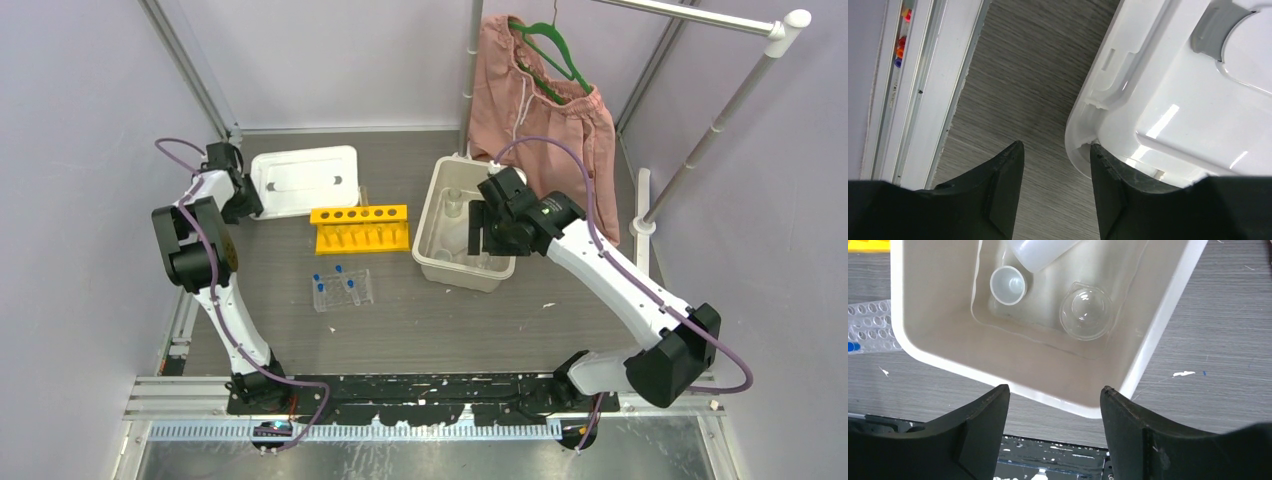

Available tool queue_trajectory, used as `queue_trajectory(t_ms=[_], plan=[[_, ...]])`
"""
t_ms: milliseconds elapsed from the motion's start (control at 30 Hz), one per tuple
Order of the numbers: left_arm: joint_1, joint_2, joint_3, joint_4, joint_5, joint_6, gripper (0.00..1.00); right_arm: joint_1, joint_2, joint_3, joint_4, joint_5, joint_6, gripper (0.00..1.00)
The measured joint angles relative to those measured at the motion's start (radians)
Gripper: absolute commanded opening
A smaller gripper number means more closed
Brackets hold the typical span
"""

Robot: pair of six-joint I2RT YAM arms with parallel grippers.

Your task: Organize the chemistry lab equipment

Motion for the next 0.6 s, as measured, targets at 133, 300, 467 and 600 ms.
queue_trajectory(t_ms=[133, 300, 467, 600], plan=[[0.002, 0.002, 0.008, 0.004, 0.017, -0.021, 0.35, 0.007, -0.018, 0.003, -0.022, 0.005, 0.000, 0.69], [0.002, 0.002, 0.008, 0.005, 0.036, -0.050, 0.18, 0.018, -0.024, 0.007, -0.040, 0.008, 0.001, 0.68], [0.006, 0.001, 0.008, 0.005, 0.047, -0.078, 0.00, 0.023, -0.027, 0.012, -0.048, 0.018, 0.000, 0.68], [0.013, -0.020, -0.011, 0.011, 0.051, -0.093, 0.00, 0.026, -0.036, 0.014, -0.048, 0.028, -0.002, 0.68]])
